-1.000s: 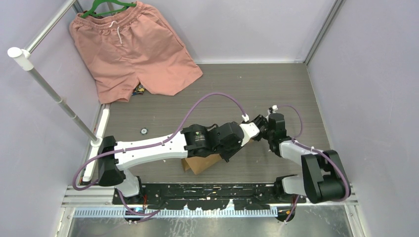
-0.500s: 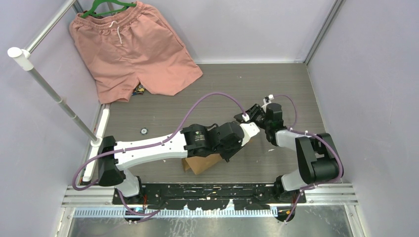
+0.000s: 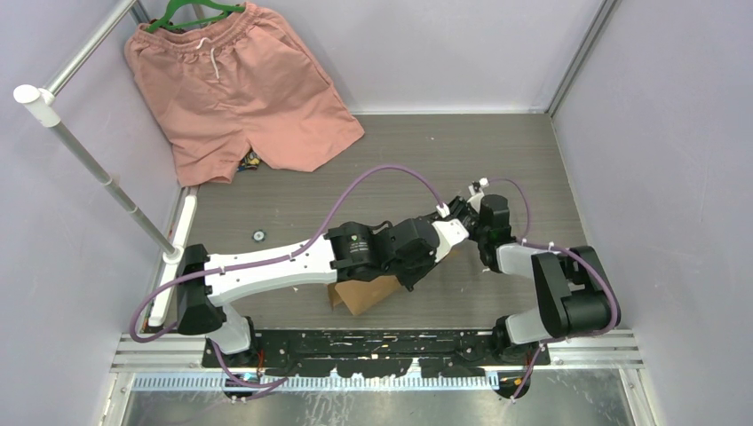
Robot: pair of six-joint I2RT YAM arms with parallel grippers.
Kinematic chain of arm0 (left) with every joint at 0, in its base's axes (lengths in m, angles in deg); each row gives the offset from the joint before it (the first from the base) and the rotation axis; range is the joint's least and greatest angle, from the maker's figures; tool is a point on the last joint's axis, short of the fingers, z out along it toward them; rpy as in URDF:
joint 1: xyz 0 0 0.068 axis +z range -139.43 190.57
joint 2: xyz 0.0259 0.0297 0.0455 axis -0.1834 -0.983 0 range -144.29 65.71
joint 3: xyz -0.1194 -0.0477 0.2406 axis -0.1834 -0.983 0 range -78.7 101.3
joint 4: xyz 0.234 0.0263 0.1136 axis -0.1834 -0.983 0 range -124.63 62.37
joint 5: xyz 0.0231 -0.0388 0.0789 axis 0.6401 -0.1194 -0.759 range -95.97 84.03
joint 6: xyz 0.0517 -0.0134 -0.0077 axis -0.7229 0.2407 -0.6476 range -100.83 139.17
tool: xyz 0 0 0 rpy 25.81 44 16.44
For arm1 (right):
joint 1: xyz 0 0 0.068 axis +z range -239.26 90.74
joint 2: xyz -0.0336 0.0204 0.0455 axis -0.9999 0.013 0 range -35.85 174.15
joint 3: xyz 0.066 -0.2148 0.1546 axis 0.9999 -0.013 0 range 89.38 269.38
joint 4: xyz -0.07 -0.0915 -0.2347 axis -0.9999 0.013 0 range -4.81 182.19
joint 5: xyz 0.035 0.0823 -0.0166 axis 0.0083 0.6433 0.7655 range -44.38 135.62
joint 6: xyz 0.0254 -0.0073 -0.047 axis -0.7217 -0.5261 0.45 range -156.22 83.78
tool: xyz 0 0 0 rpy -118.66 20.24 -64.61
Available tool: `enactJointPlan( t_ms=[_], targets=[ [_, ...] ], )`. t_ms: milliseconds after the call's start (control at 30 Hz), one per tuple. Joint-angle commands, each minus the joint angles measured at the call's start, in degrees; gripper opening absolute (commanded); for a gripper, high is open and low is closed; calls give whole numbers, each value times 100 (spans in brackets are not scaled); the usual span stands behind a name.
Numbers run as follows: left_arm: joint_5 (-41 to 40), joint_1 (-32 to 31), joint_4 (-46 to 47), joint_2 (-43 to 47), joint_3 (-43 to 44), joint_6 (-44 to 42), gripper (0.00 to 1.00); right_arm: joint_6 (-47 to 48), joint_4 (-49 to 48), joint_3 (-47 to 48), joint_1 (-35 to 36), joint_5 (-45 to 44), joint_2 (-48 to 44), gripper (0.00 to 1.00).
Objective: Fold the paper box
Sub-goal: Fold the paper box at the center of the board.
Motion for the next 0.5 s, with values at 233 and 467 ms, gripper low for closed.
enactJointPlan(
  t_ms=[233, 467],
  targets=[
    [184, -26, 286, -85, 210, 173, 8, -10, -18, -238, 12, 203, -784, 25],
    [215, -33, 339, -125, 193, 202, 8, 28, 106, -474, 90, 175, -1090, 25]
  ],
)
